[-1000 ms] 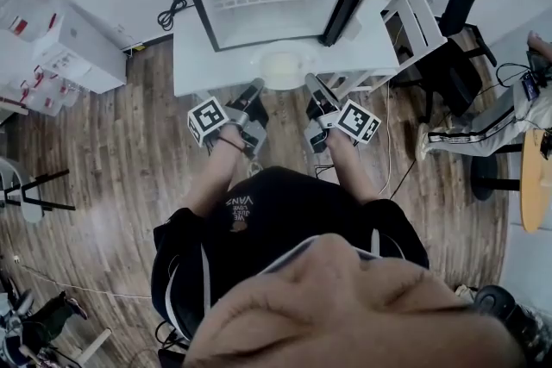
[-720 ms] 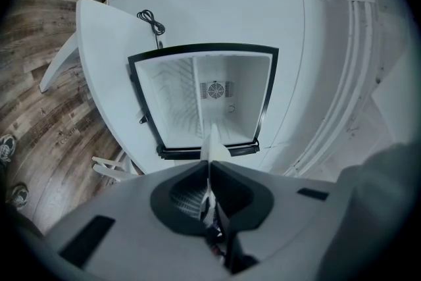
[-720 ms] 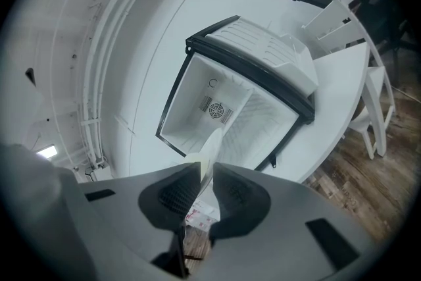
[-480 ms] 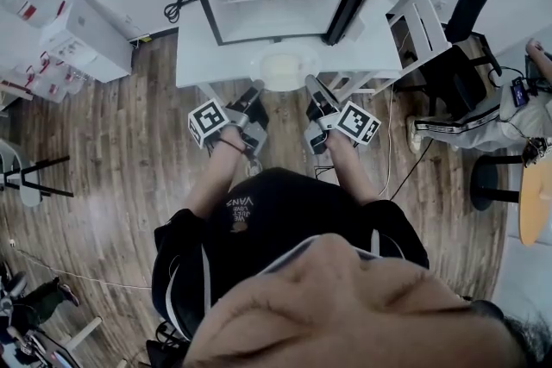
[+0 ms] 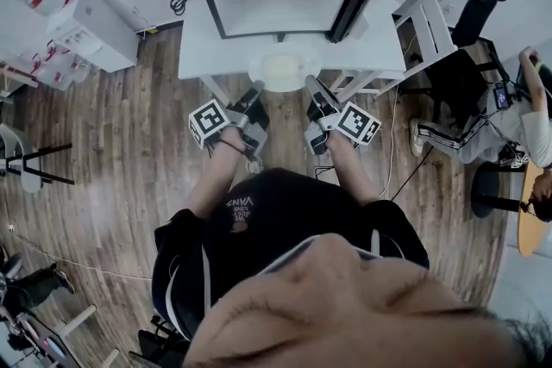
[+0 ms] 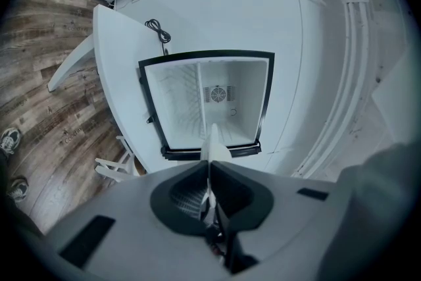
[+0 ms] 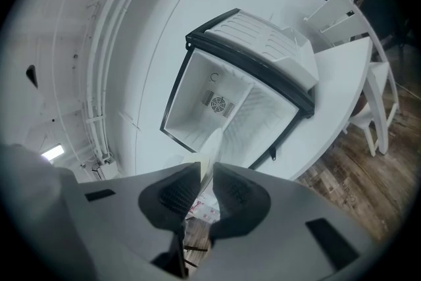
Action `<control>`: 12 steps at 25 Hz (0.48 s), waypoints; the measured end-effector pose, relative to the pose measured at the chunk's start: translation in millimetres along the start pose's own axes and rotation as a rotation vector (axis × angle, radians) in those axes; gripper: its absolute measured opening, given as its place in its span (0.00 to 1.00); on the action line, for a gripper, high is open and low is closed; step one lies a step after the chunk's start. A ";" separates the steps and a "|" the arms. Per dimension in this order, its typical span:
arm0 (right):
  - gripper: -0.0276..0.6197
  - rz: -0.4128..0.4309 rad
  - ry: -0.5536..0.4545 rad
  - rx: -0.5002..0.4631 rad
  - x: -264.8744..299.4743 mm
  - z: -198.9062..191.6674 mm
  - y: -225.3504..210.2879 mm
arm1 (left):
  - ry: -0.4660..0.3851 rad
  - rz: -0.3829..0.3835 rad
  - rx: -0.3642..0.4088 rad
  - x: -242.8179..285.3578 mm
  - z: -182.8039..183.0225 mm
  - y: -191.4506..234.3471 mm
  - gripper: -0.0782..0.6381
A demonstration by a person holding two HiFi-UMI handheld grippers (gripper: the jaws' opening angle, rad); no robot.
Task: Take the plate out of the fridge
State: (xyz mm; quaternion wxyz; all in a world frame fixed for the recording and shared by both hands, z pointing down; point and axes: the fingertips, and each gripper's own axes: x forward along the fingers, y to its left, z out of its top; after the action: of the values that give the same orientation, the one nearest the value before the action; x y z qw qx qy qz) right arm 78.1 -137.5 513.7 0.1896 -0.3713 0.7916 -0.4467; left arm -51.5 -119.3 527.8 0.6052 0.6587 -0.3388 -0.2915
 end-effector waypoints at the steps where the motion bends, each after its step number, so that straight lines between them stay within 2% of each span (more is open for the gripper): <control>1: 0.14 0.001 0.002 -0.001 -0.9 0.2 -0.3 | -0.002 0.002 -0.002 -0.1 -1.3 0.3 0.15; 12: 0.14 -0.004 0.021 0.002 -6.2 2.0 -4.8 | -0.013 0.009 -0.004 2.1 -8.5 2.7 0.15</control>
State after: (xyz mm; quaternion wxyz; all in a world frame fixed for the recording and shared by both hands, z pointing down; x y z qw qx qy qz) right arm 85.4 -135.5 516.6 0.1807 -0.3679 0.7923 -0.4520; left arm -43.7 -116.0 531.4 0.6054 0.6542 -0.3452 -0.2938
